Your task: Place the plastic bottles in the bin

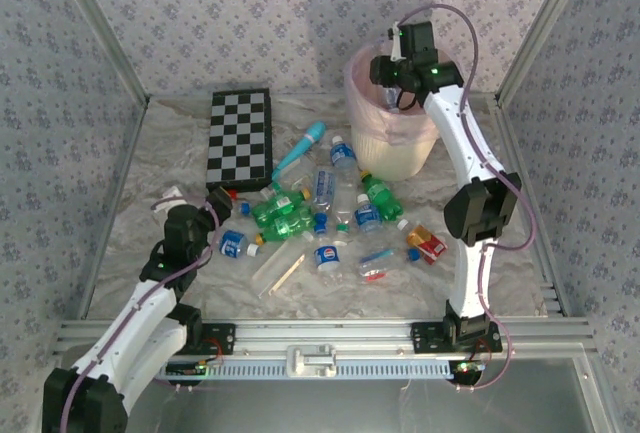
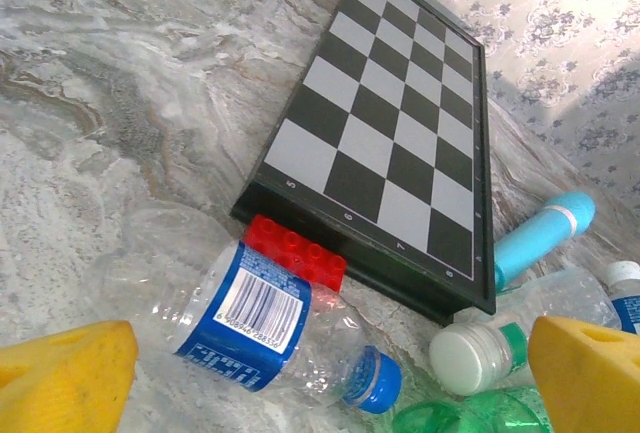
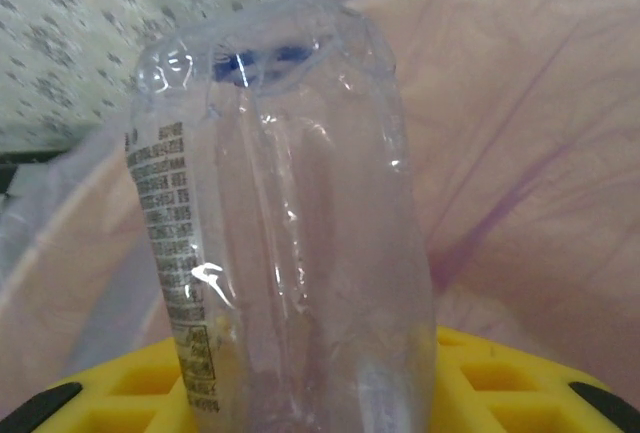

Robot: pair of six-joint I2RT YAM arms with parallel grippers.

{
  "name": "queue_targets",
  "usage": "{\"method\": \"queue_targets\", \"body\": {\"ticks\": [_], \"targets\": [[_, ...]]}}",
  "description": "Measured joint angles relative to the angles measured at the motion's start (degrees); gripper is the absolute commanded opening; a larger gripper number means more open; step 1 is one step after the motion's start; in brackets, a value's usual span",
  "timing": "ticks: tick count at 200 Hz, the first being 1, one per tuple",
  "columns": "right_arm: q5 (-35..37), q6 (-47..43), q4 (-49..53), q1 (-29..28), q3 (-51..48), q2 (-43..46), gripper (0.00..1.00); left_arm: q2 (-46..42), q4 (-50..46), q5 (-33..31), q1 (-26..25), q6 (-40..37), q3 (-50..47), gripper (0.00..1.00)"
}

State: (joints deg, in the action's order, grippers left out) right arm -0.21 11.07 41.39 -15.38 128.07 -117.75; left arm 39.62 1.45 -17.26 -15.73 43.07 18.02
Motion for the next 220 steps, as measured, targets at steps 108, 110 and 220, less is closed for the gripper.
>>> {"method": "queue_targets", "body": {"ticks": [108,110,220], "targets": [[4.1,-0.1,1.8,-1.0,-0.2,-0.5,0.91,-0.6,-1.1,-1.7,0.3,2.5,-0.3,1.00],[4.2,-0.2,1.7,-1.0,-0.2,-0.4,0.92,-0.6,-1.2,-1.7,0.3,2.5,-0.3,1.00],[5.8,-2.2,-17.9,-6.1,-34.6,37.6,1.00,3.7,-5.8,-1.0,0.3,10.2,1.9,1.00]]}}
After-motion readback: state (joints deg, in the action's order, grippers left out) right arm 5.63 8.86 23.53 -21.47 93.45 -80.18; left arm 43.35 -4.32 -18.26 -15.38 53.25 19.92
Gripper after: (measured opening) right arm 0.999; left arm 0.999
